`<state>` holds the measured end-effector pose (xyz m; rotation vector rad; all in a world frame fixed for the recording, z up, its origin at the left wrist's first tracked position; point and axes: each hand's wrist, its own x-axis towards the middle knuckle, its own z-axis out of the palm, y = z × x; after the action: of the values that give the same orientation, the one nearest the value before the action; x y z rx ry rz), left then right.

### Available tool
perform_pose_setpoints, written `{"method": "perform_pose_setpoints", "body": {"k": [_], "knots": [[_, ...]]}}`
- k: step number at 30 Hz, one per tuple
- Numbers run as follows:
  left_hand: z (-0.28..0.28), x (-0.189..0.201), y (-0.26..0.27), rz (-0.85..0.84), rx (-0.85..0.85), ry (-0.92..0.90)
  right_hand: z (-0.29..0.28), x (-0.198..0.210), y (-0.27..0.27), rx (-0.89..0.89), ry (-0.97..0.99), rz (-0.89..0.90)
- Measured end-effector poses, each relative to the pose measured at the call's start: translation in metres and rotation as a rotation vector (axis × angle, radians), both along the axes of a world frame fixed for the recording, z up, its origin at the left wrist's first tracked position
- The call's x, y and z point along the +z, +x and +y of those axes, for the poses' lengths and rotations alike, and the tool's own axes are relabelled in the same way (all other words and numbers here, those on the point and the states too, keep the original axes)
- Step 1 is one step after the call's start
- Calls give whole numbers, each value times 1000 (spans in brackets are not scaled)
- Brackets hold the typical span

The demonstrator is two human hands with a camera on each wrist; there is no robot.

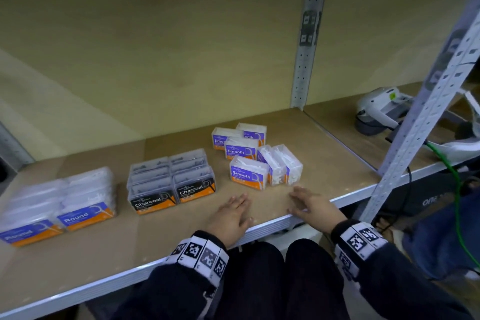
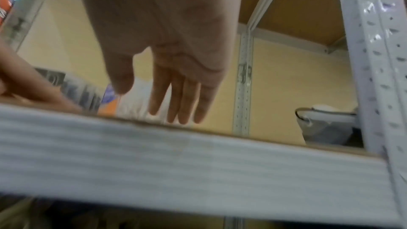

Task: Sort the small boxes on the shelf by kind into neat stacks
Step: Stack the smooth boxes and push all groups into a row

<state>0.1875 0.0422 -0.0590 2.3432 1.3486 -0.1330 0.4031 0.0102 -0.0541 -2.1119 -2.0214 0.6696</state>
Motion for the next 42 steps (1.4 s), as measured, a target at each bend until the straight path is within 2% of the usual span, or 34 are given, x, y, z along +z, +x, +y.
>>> {"method": "perform_pose_setpoints", "body": {"k": [2, 4, 7, 12, 18, 28, 36, 42], "knots": [[5, 13, 1, -30, 8, 1, 2, 17, 0, -95, 136, 63], [16, 30, 5, -33, 58, 96, 10, 39, -4, -168, 327, 49], [31, 54, 13, -42, 109, 180, 30, 61, -13, -146, 417, -9], [57, 69, 30, 12, 81, 205, 78, 66, -25, -144, 122, -104], [72, 67, 35, 75, 16, 199, 100, 56, -23, -234, -38, 78], [88, 76, 39, 152, -105, 252, 110, 58, -13, -261, -61, 79], [98, 79, 38, 188, -185, 214, 97, 67, 45, -387, -4, -79], [102, 74, 40, 204, -181, 218, 95, 59, 66, -365, -12, -88]]}}
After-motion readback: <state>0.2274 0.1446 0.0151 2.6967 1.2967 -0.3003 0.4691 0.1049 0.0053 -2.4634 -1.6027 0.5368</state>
